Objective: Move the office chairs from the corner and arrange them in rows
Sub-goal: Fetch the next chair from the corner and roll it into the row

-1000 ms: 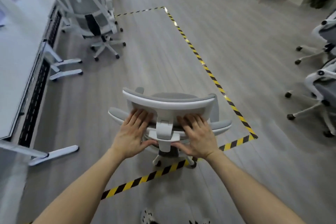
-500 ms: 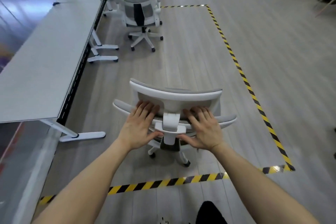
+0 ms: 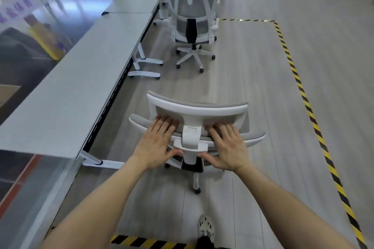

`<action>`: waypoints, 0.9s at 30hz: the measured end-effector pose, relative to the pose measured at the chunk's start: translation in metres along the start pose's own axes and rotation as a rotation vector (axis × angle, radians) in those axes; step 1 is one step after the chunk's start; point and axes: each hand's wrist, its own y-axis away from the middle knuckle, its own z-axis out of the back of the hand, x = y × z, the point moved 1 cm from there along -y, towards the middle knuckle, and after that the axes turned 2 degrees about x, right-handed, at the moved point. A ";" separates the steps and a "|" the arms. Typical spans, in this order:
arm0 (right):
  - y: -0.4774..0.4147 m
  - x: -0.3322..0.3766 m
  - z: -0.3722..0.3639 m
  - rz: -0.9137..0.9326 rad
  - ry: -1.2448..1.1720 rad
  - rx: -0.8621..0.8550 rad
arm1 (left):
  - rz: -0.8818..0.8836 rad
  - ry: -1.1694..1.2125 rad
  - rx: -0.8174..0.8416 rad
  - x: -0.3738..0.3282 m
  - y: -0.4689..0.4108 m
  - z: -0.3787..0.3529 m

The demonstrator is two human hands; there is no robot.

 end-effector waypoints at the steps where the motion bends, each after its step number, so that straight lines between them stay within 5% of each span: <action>1: -0.016 -0.008 -0.006 0.003 -0.010 0.022 | 0.011 -0.014 0.011 0.010 -0.013 -0.002; 16: -0.242 -0.089 -0.102 0.016 -0.052 -0.033 | 0.028 -0.002 -0.094 0.172 -0.201 -0.046; 27: -0.398 -0.135 -0.163 -0.085 -0.065 0.061 | 0.002 -0.056 0.061 0.295 -0.348 -0.068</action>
